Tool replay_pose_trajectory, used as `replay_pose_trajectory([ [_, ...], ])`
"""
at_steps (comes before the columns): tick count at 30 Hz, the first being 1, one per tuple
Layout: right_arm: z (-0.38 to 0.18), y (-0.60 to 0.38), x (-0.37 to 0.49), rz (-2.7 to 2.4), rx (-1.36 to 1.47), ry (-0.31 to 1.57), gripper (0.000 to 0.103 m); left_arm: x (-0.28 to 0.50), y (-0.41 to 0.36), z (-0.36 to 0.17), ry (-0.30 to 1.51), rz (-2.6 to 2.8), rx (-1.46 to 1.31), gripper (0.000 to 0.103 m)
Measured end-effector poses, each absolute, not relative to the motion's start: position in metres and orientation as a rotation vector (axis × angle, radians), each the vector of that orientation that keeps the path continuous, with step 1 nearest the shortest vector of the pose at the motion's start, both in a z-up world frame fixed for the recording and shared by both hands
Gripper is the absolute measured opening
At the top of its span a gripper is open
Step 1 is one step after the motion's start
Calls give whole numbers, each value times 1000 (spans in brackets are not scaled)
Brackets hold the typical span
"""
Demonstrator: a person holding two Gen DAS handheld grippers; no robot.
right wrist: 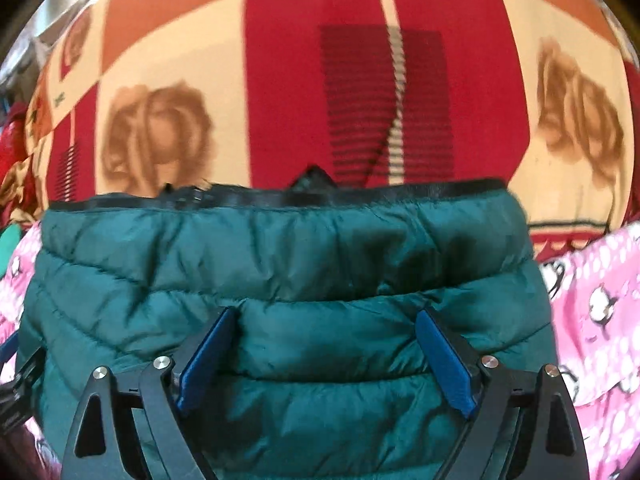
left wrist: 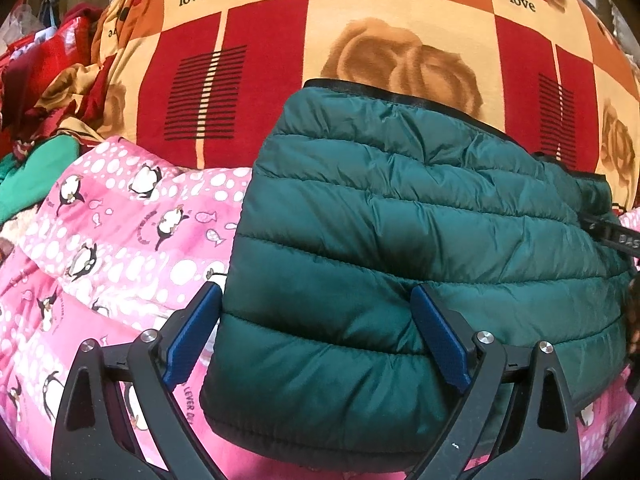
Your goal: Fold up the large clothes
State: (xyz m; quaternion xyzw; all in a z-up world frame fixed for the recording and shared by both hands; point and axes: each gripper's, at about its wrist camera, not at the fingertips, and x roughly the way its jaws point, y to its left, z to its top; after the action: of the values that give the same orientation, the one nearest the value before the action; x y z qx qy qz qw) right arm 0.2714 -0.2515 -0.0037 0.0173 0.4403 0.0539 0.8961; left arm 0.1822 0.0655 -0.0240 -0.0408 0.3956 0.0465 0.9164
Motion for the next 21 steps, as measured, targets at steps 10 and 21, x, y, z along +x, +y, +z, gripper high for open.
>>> replay_pose_trajectory([
  [10,-6,-254,276,115,47,926,93,184,67,-28,826,89,-106,97],
  [21,22,-285,221,159,57,868,93,184,69,-30,859,81,-150,99],
])
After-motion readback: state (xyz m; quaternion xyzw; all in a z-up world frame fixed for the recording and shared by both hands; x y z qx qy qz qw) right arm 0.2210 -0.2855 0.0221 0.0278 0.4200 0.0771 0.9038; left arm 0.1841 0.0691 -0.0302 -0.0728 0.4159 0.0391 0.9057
